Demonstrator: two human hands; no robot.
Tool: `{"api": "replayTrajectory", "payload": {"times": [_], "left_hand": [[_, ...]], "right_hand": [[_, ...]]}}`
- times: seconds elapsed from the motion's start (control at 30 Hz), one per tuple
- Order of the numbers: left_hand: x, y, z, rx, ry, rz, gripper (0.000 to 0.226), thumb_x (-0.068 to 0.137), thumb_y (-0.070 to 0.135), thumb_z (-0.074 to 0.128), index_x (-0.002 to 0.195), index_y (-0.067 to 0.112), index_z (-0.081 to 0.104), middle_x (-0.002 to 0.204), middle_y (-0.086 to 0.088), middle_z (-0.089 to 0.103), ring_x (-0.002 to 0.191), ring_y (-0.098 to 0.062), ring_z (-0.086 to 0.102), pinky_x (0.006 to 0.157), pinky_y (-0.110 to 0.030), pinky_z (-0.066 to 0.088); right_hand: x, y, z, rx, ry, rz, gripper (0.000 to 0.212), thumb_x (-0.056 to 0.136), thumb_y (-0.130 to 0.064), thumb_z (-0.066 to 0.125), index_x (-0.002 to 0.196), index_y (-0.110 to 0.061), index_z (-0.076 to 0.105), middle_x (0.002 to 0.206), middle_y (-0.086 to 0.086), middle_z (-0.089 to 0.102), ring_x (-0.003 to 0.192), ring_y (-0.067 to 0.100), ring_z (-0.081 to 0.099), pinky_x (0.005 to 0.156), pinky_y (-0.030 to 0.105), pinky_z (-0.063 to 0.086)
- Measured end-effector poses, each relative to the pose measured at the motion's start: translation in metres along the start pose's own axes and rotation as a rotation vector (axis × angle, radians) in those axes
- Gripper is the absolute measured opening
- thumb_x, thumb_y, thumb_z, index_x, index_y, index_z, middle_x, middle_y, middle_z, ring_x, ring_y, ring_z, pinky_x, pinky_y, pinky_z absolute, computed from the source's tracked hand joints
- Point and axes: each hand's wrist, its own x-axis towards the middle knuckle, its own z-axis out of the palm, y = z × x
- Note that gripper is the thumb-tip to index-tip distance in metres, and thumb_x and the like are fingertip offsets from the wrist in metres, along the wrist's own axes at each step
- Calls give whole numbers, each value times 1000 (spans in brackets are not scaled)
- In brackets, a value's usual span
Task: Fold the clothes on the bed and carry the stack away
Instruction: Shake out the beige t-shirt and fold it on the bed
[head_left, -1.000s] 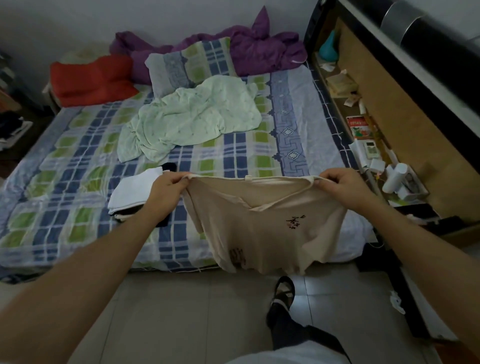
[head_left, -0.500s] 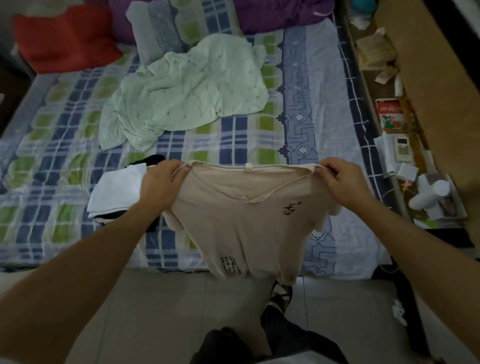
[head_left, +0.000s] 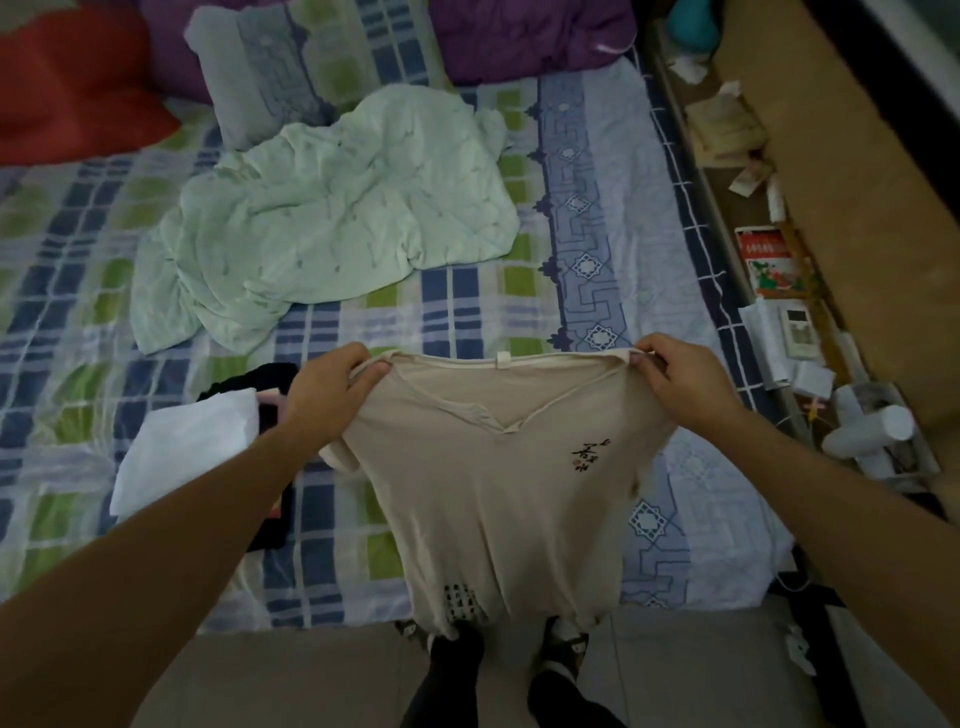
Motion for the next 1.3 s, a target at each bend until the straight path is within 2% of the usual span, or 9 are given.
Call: {"api": "replayTrajectory", "payload": {"times": [0.13,0.37,0.53,0.73,0.83,1.03,1.17,1.23,1.3], "left_hand": [[48,-29,31,-75,-59,-67,31,100,50,59,81,26,54,74,6,59,73,-17,59,68,-37,44],[113,-66,107,-52,-27,-135,37,101,54,53,82,22,52,72,0,58,73,-26,60,68,-42,49],[162,-102,168,45,83,-164,42,96,68,45,84,28,49,68,8,56,62,-13,52,54,-32,37],[217,-141,214,174,148,-129,45,94,74,39,83,31,48,64,13,47,57,-6,41,50,-29,27],[246,-161,232,243,126,-90,44,95,70,40,83,29,49,69,6,49,64,-21,47,58,-34,32],[306,-189,272,319,82,-107,41,94,66,43,85,27,51,81,-1,52,75,-26,46,68,-39,36],[337,-210,306,286,34,-143,36,97,61,46,90,27,54,90,-7,58,84,-30,53,76,-42,40],[344,-221,326,235,16,-171,37,97,61,45,90,26,53,88,-6,56,83,-30,53,75,-42,41],[346,-232,346,196,31,-195,39,95,61,42,90,25,53,88,-6,56,83,-30,54,74,-42,43]], "right_hand": [[31,7,25,-80,-6,64,19,105,-35,54,107,-22,67,87,-3,64,82,21,60,70,34,43],[103,52,94,-116,-75,119,30,106,-39,50,98,-15,67,84,4,66,80,26,61,71,40,49],[166,91,145,-130,-52,86,32,107,-38,47,95,-13,64,81,6,64,77,29,60,70,41,49],[246,122,189,-206,-14,19,35,107,-39,45,94,-11,62,81,7,58,77,31,56,70,43,48],[285,134,213,-239,-7,-8,34,107,-39,44,88,-14,57,79,8,56,76,30,56,68,41,45],[349,158,259,-247,-4,42,34,106,-42,48,83,-17,54,82,9,55,79,28,53,67,36,37],[380,177,290,-260,-52,52,34,106,-41,48,89,-14,57,94,17,61,88,33,58,73,40,44],[390,187,303,-253,-54,34,36,106,-44,46,93,-12,59,99,21,65,93,39,62,77,44,48],[396,196,314,-258,-20,-5,36,106,-48,44,89,-18,55,96,20,66,90,40,62,75,45,49]]}}
